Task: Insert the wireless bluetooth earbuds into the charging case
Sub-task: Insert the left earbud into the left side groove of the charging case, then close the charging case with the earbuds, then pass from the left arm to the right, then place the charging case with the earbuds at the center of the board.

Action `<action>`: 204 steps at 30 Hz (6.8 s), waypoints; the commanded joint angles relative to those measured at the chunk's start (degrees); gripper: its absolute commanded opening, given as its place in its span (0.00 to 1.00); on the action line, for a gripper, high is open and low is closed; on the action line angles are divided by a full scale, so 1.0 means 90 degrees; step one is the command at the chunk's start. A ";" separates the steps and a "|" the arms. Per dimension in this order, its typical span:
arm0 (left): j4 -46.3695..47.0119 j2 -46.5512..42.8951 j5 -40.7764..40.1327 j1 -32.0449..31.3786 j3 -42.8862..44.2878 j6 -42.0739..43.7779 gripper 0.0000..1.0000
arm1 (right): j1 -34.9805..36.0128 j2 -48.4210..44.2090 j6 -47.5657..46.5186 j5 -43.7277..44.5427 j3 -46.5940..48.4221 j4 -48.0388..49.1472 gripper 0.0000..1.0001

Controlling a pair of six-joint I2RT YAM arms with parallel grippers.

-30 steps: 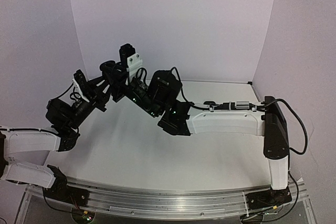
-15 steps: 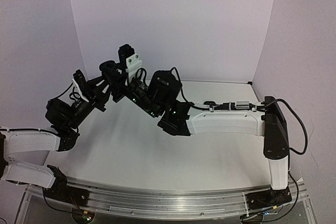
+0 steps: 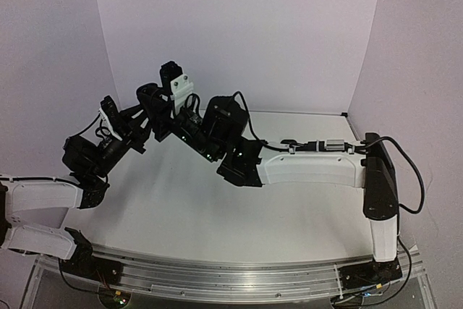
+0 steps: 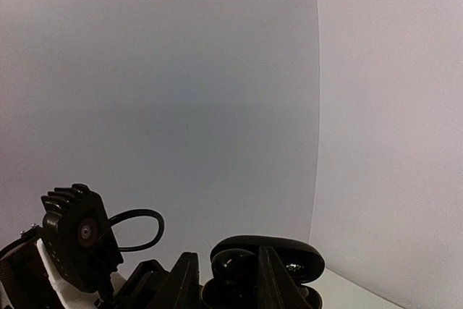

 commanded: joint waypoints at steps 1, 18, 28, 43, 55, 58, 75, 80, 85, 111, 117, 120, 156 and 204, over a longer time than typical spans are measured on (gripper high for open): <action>0.0348 -0.0251 0.0219 -0.0009 0.0143 -0.0114 0.00 | 0.0028 -0.0092 -0.0127 0.0171 0.0225 -0.0307 0.28; 0.0266 -0.0271 0.0202 0.0010 0.0128 -0.0164 0.00 | 0.0031 -0.0175 -0.0367 0.0359 0.0411 -0.0602 0.36; 0.0209 -0.0309 0.0100 0.0040 0.0129 -0.0586 0.00 | 0.0028 -0.0271 -0.0509 0.0490 0.0336 -0.0702 0.42; 0.0161 -0.0325 0.0196 0.0051 0.0128 -0.0664 0.00 | 0.0028 -0.0223 -0.0698 0.0550 0.0560 -0.0880 0.56; -0.0604 -0.0427 0.0120 0.0150 0.0114 -0.0635 0.00 | 0.0028 -0.0766 -0.0751 0.0000 0.0666 -0.1027 0.65; -0.1045 -0.0477 0.0360 0.0222 0.0085 0.0080 0.00 | 0.0024 -0.1048 -0.0557 -0.0001 0.0618 -0.1115 0.67; -0.2994 -0.0827 0.1558 0.0265 -0.0393 0.6553 0.00 | -0.0523 -0.0868 0.1182 0.0849 0.1006 -0.3912 0.68; -0.2897 -0.0799 0.1521 0.0265 -0.0386 0.7152 0.00 | -0.0570 -0.0757 0.1302 0.0560 0.0813 -0.4256 0.68; -0.2696 -0.0669 0.1380 0.0265 -0.0495 0.7706 0.00 | -0.0612 -0.0887 0.1255 -0.0097 0.0510 -0.4516 0.68; -0.2328 -0.0060 0.3358 0.1071 0.1026 -0.2778 0.00 | -0.1773 -0.2113 0.1262 -0.3300 0.0167 -0.5001 0.98; 0.0188 0.0853 0.3483 0.1085 0.1230 -0.5912 0.00 | -0.1859 -0.1586 0.1434 -0.4507 0.0557 -0.4518 0.96; 0.0416 0.0901 0.3311 0.1085 0.1433 -0.6087 0.00 | -0.1858 -0.1228 0.1849 -0.4956 0.0777 -0.4070 0.89; 0.1022 0.0794 0.3534 0.0870 0.1514 -0.5934 0.00 | -0.1858 -0.0169 0.3441 -0.5934 0.1294 -0.2693 0.03; -0.4651 -0.0235 0.1385 0.0890 0.1151 -0.3305 1.00 | -0.4481 0.3170 0.3745 -0.5563 0.2347 -0.6287 0.00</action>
